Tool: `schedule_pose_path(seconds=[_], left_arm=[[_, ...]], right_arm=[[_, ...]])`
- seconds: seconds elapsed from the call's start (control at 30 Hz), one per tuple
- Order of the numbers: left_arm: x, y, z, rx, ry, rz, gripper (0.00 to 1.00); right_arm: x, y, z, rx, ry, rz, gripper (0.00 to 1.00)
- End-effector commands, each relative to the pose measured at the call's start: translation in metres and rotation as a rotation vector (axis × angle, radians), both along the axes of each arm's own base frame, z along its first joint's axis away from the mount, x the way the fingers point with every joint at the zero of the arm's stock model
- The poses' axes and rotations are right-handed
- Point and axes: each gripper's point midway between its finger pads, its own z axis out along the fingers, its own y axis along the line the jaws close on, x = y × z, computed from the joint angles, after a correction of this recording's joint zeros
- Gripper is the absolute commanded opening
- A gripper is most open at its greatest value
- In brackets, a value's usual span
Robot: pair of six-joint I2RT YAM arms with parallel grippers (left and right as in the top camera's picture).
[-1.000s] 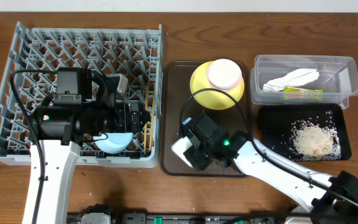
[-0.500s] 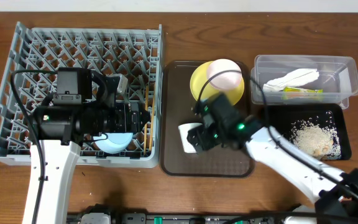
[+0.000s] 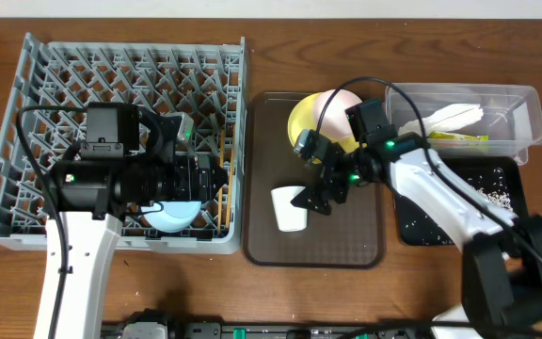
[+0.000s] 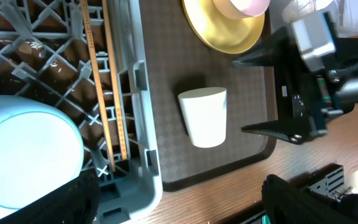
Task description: Sort waste into correct bins and load items into the dishwasher
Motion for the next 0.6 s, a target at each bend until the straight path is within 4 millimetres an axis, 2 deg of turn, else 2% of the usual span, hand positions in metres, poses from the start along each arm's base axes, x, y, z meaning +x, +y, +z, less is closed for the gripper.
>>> schedule_pose_path(seconds=[0.0,0.17,0.33,0.57], left_arm=[[0.000,0.002,-0.003,0.004,0.009,0.009,0.86],[0.000,0.002,-0.003,0.004,0.009,0.009,0.87],[0.000,0.002,-0.003,0.004,0.008,0.008,0.87],[0.000,0.002,-0.003,0.004,0.008,0.009,0.87]], right_arm=[[-0.007,0.014,0.002,0.130,0.016,0.099,0.99],[-0.016,0.019,0.003,0.183,0.072,0.126,0.99],[-0.027,0.024,0.003,0.198,0.044,0.195,0.99],[-0.007,0.037,-0.008,0.219,-0.037,0.199,0.99]])
